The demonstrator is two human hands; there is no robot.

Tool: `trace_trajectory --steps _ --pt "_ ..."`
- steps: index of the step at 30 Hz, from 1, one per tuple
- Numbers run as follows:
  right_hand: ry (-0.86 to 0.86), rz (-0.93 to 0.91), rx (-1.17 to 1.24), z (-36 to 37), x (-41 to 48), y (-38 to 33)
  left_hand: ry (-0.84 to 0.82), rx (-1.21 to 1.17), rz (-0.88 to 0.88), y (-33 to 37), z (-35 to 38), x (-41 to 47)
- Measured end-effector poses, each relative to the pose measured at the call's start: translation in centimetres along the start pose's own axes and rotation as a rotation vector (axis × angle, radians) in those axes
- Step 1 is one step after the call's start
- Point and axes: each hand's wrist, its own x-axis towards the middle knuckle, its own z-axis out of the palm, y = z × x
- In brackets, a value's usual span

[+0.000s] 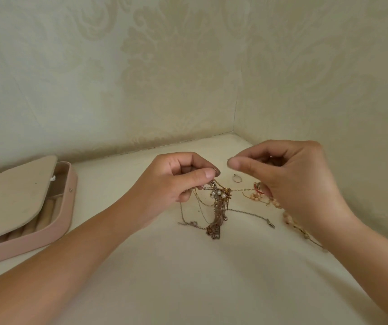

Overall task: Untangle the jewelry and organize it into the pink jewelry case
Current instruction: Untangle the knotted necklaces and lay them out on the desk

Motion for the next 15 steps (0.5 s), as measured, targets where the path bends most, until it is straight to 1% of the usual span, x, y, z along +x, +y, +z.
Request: trace_trajectory --steps 3,6,8,12,15 --pt "-0.006 0.214 0.118 -0.2 0.6 0.6 0.065 -0.051 -0.055 0.0 0.0 0.2" --pt "-0.057 0.33 0.184 0.0 1.0 1.6 0.092 -0.011 -0.085 -0.2 0.1 0.4" --pt "-0.101 0.325 0.125 0.3 1.0 2.2 0.087 0.025 -0.086 -0.3 0.1 0.3" --pt "-0.233 0.23 -0.136 0.3 0.8 2.6 0.093 0.035 -0.075 -0.3 0.2 0.3" --pt "-0.32 0.169 -0.17 0.6 0.4 1.9 0.083 0.04 -0.063 -0.2 0.1 0.3"
